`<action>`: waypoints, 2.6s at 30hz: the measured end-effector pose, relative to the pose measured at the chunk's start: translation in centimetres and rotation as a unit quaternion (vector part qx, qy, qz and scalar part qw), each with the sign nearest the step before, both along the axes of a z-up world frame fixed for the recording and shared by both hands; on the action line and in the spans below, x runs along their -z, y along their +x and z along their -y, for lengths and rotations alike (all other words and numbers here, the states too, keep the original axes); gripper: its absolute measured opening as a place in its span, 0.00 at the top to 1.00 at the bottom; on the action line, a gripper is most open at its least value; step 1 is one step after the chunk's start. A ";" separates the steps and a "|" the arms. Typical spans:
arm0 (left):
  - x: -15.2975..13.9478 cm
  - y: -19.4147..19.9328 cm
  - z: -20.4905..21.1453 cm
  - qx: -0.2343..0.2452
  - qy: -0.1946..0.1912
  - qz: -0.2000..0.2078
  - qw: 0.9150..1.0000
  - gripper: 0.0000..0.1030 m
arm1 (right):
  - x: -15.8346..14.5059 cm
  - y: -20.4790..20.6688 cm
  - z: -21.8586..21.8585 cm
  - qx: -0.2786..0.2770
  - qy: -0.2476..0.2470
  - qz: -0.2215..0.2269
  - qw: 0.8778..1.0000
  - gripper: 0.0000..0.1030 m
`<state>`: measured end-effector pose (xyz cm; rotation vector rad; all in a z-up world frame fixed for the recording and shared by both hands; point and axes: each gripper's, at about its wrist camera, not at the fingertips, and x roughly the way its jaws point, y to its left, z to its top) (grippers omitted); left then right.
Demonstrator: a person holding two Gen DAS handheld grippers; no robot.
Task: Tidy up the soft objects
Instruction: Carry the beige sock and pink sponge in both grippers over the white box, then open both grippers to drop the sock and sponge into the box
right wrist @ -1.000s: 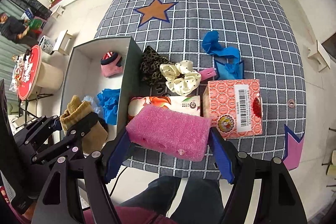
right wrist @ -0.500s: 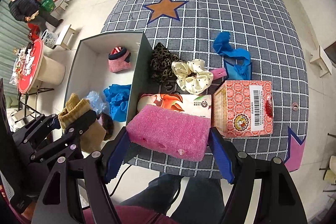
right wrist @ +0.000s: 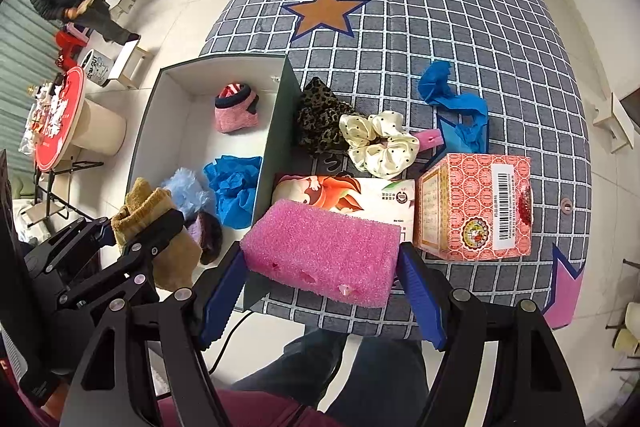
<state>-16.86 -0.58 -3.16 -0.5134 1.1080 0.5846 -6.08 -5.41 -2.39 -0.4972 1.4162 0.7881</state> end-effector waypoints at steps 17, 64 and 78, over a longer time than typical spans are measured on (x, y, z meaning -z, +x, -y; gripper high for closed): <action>1.6 -2.5 -1.5 -0.051 -0.021 -0.009 0.998 0.67 | 0.6 -1.5 -1.8 -0.041 -0.009 -0.004 0.999 0.27; 3.9 -5.7 -4.4 -0.102 -0.055 -0.017 0.993 0.17 | 0.4 -4.7 -12.1 -0.163 0.010 -0.021 0.986 0.16; 0.1 -5.4 -5.9 -0.106 -0.029 0.079 0.991 0.00 | -1.5 4.9 -7.7 -0.050 0.014 -0.025 0.998 0.01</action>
